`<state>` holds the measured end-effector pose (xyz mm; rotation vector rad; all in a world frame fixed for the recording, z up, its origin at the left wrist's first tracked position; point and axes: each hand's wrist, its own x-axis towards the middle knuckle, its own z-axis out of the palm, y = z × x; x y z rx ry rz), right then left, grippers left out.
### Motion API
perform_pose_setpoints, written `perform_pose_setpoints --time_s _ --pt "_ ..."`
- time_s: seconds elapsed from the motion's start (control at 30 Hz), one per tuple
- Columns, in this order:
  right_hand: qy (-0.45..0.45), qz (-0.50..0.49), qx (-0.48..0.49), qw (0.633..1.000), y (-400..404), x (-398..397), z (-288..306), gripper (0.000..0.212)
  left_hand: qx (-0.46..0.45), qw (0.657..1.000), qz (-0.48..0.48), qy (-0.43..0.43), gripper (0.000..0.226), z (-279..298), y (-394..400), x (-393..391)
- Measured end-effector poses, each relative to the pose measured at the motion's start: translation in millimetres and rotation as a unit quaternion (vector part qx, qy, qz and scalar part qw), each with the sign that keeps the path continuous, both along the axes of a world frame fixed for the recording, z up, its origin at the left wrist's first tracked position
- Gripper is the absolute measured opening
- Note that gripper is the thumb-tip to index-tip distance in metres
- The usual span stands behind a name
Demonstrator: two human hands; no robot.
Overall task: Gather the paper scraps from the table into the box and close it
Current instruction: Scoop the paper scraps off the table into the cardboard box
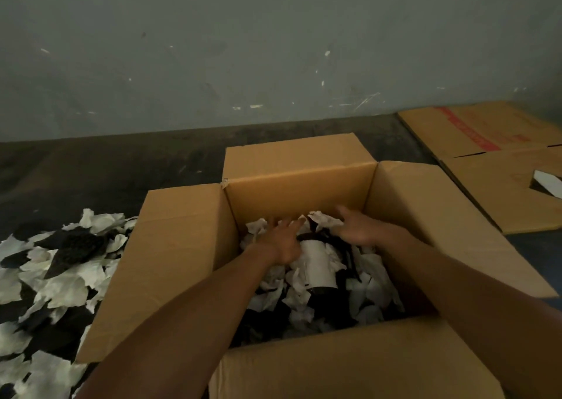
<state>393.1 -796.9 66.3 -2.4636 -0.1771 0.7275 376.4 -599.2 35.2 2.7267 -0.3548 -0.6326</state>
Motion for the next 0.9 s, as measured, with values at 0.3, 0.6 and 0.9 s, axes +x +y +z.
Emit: perform_pose_setpoints --time_s 0.3,0.6,0.9 --pt "0.167 0.200 -0.219 0.940 -25.1 -38.3 -8.3 0.082 -0.013 0.984 0.049 0.170 0.103 -21.3 15.7 -29.8" --pt "0.197 0.305 -0.348 0.864 -14.3 -68.5 10.0 0.048 0.161 0.938 -0.045 0.302 0.060 13.3 8.9 -77.7" --pt "-0.018 0.171 -0.189 0.967 -13.1 -40.9 29.1 0.120 0.187 0.980 -0.014 0.072 0.121 38.9 4.6 -82.4"
